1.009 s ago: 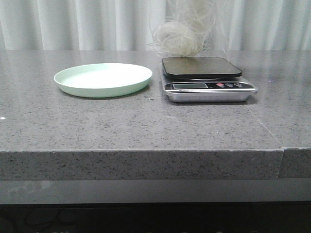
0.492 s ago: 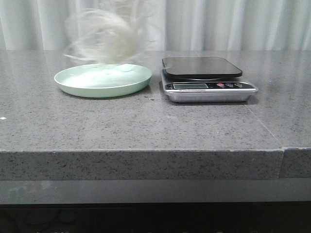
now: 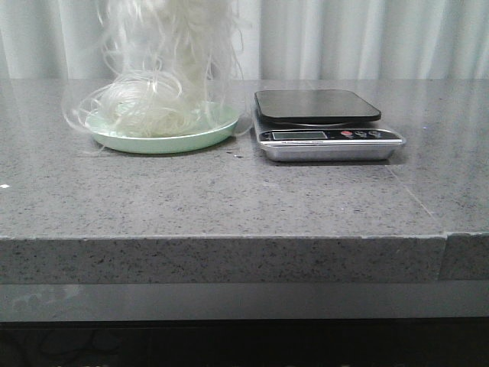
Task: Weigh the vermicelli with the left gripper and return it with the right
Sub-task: 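Lift the vermicelli with the right gripper and carry it over the plate, then lower the vermicelli onto the green plate and open the right gripper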
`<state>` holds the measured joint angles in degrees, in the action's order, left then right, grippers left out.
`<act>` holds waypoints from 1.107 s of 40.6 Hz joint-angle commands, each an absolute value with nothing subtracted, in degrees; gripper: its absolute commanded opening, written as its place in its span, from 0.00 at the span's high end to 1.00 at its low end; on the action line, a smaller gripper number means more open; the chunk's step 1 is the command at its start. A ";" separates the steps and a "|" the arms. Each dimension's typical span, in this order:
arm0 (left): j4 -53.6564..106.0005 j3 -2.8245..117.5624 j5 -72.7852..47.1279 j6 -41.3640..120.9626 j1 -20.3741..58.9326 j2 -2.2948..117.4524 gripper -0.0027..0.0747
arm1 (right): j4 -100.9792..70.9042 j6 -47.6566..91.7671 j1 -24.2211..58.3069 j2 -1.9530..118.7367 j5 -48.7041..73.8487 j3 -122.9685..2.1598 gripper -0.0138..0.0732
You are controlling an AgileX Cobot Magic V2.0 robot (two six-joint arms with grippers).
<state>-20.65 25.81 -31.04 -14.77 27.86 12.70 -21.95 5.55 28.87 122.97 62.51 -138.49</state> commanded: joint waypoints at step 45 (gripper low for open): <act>-19.87 27.33 -27.04 -15.32 27.75 13.42 0.78 | -22.51 6.22 26.86 120.93 66.82 -140.56 0.27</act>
<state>-19.70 25.81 -31.04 -14.77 27.86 12.70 -21.38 5.55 28.22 126.52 68.73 -138.49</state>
